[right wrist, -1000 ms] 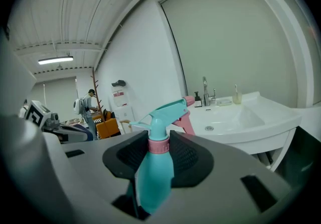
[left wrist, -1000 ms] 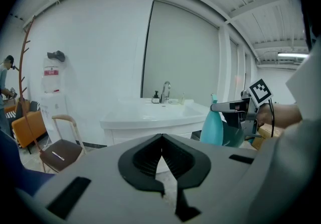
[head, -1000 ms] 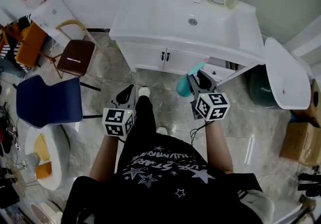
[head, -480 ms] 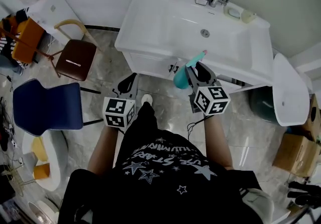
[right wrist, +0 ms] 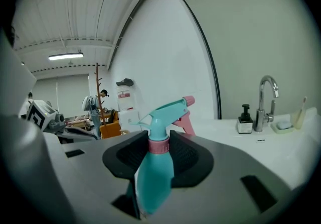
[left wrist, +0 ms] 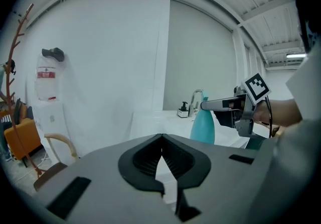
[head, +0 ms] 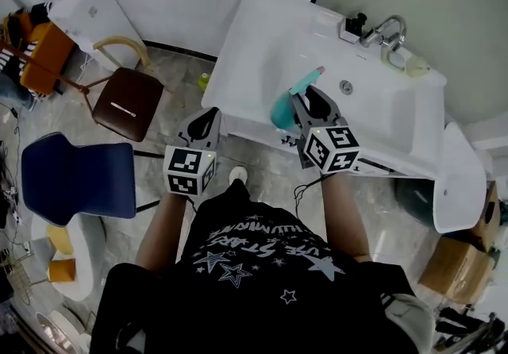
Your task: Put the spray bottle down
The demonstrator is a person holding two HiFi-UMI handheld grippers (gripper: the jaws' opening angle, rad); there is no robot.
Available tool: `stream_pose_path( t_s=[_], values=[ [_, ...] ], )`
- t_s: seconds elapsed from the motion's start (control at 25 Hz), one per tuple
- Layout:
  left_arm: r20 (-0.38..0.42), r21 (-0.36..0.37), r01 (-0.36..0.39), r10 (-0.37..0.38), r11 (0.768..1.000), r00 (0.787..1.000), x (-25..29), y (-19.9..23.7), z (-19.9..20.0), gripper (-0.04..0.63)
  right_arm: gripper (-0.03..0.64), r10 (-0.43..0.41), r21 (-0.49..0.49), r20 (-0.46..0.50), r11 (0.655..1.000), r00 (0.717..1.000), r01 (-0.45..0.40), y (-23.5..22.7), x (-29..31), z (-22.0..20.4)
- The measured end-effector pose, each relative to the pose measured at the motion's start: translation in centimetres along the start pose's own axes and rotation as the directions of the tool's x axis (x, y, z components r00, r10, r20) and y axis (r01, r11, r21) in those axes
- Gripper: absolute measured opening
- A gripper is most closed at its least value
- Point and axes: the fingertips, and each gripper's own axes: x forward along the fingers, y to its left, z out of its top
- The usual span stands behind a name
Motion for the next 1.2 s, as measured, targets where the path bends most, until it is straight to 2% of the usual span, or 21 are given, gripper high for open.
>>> stream_pose_path(
  t_s=[0.28,0.56,0.8,1.2],
  values=[
    [-0.019,-0.018,-0.017,0.017,1.000,1.000,2.4,4.9,0.1,0.015,0.144,0.050,-0.013,-0.017,0.999,0.999,-0.051,1.3,7.6,-0.1],
    [-0.033,-0.041,-0.035,0.034,0.999,0.999,4.3,7.7,0.0,0.017,0.144,0.105,-0.031,-0.040,0.994,0.994,-0.106,2.5,12.6,-1.3],
    [-0.053,-0.055,-0.048,0.045,0.997,0.998,4.7,8.8,-0.9,0.015,0.144,0.128,-0.039,-0.060,0.991,0.990,-0.130,3.0,14.6,-2.6],
    [-0.061,-0.060,-0.062,0.059,0.996,0.996,4.8,9.1,-1.2,0.015,0.146,0.167,-0.080,-0.007,0.983,0.986,-0.167,4.0,14.4,-3.1]
  ],
)
